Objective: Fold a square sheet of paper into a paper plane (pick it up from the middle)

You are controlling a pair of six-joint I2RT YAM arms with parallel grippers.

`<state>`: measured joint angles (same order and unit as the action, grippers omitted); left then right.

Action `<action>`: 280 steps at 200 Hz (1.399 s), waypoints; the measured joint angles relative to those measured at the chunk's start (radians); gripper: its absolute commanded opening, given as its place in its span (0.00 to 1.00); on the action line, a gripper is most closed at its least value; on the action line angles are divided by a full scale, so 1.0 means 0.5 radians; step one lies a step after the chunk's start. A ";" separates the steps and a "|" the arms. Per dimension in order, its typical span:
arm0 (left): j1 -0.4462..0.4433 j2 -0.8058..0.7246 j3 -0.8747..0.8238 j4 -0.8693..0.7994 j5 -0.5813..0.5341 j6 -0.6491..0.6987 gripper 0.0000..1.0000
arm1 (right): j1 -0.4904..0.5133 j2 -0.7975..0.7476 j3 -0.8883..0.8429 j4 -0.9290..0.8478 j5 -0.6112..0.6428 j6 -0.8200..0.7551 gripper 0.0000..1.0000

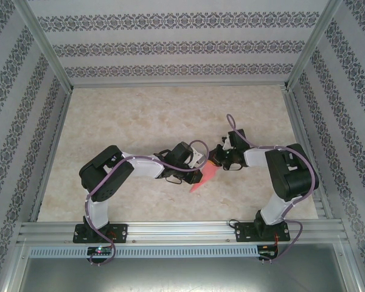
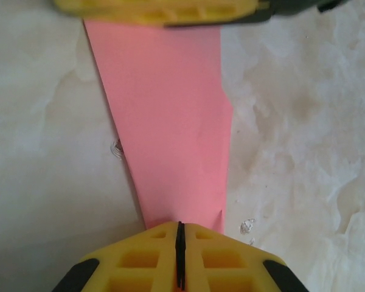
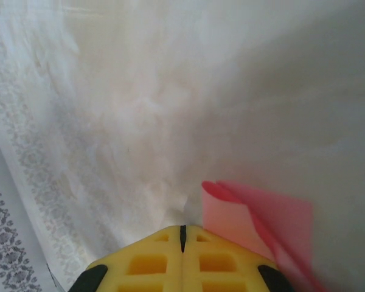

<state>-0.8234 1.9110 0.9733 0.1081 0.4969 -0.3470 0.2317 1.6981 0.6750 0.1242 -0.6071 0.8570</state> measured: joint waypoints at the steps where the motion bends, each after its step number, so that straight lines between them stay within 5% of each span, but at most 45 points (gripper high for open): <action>1: 0.000 0.000 0.000 0.000 0.000 0.000 0.13 | -0.003 0.000 0.001 0.000 0.001 0.000 0.04; 90: -0.004 -0.021 0.011 -0.058 0.018 -0.001 0.21 | -0.186 0.050 0.142 -0.045 0.045 -0.097 0.06; 194: -0.005 -0.317 0.136 -0.565 -0.066 -0.082 0.47 | -0.236 -0.607 0.130 -0.611 -0.001 -0.439 0.38; 280: -0.130 -0.392 0.217 -0.911 -0.247 0.067 0.52 | -0.209 -0.806 -0.041 -0.708 -0.021 -0.459 0.46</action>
<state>-0.8886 1.7149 1.0817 -0.3473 0.3733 -0.3134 0.1272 1.2949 0.6544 -0.2298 -0.6174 0.6277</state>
